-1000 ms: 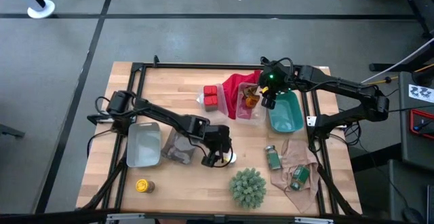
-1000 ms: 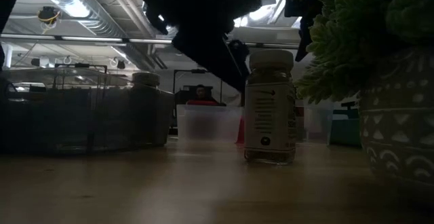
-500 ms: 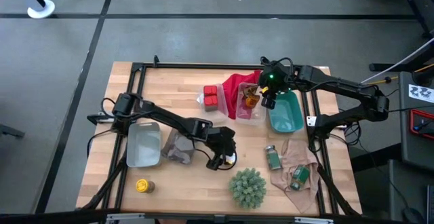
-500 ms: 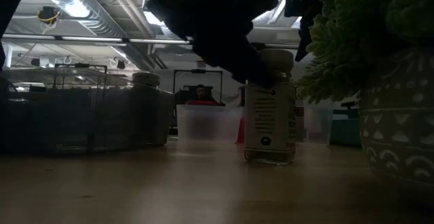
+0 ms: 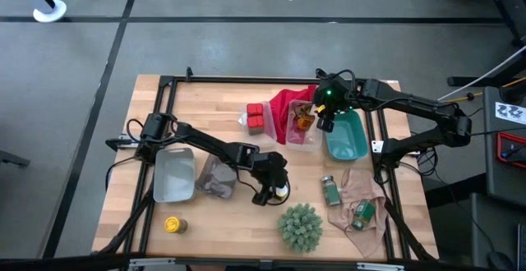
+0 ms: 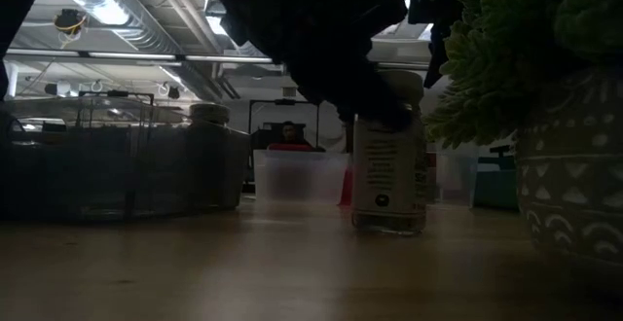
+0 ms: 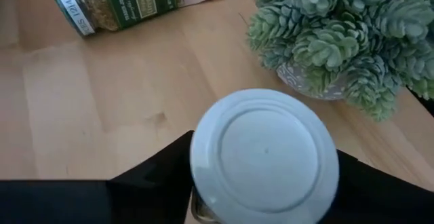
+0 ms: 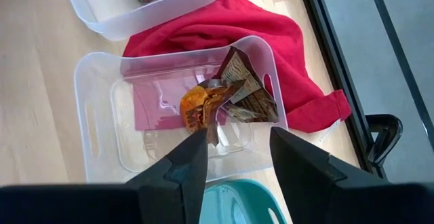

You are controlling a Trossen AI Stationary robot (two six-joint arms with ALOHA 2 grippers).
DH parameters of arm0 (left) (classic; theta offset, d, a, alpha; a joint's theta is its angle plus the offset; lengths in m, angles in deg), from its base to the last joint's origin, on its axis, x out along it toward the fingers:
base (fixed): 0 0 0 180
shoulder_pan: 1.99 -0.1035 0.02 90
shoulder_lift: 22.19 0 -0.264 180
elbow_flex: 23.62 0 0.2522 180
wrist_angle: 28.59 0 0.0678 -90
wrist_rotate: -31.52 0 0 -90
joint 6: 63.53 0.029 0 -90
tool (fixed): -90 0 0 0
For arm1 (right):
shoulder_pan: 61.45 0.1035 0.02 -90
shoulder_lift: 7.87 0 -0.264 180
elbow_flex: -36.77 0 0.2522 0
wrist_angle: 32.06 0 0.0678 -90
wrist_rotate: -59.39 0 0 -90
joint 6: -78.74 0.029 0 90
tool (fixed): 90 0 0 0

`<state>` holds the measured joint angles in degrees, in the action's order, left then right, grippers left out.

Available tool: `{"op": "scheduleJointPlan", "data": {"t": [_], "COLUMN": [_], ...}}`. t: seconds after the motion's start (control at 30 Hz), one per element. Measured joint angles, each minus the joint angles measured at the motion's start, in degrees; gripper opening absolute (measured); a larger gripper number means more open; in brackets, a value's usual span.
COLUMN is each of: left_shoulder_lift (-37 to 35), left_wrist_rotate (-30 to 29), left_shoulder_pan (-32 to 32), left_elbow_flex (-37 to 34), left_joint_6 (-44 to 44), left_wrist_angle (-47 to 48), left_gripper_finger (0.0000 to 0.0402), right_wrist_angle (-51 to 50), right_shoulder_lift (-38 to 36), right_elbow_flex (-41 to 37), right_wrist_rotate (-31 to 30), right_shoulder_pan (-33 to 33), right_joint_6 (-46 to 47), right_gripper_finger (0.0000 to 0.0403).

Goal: Sort spices by type
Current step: Put the white seasoning bottle into the black bin

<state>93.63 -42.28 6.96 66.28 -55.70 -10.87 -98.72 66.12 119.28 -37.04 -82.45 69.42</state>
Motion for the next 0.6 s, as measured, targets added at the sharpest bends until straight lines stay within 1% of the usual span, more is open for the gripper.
{"op": "scheduleJointPlan", "data": {"t": [0.07, 0.1, 0.33, 0.47, 0.6], "left_shoulder_lift": [-0.15, -0.21, -1.76, -5.51, -11.21], "left_wrist_rotate": [-0.02, -0.01, 0.14, 0.2, 0.13], "left_shoulder_pan": [0.0, 0.0, -0.1, -0.71, -1.69], "left_elbow_flex": [0.0, 0.0, 0.0, -0.02, -0.02], "left_joint_6": [-0.07, -0.1, -1.68, -3.17, -4.66], "left_wrist_angle": [0.07, 0.14, 1.46, 2.66, 5.9], "left_gripper_finger": [0.0189, 0.0184, 0.0184, 0.0184, 0.0184], "right_wrist_angle": [-0.02, -0.03, -0.03, -0.04, -0.05], "right_shoulder_lift": [0.0, 0.0, 0.0, 0.0, 0.0], "right_elbow_flex": [0.0, 0.0, 0.0, 0.0, -0.02], "right_wrist_rotate": [0.0, 0.0, 0.02, 0.02, 0.04], "right_shoulder_pan": [0.0, -0.02, -0.01, 0.0, -0.01], "right_joint_6": [0.0, 0.0, 0.0, 0.0, 0.0], "right_gripper_finger": [0.0161, 0.0161, 0.0161, 0.0161, 0.0161]}}
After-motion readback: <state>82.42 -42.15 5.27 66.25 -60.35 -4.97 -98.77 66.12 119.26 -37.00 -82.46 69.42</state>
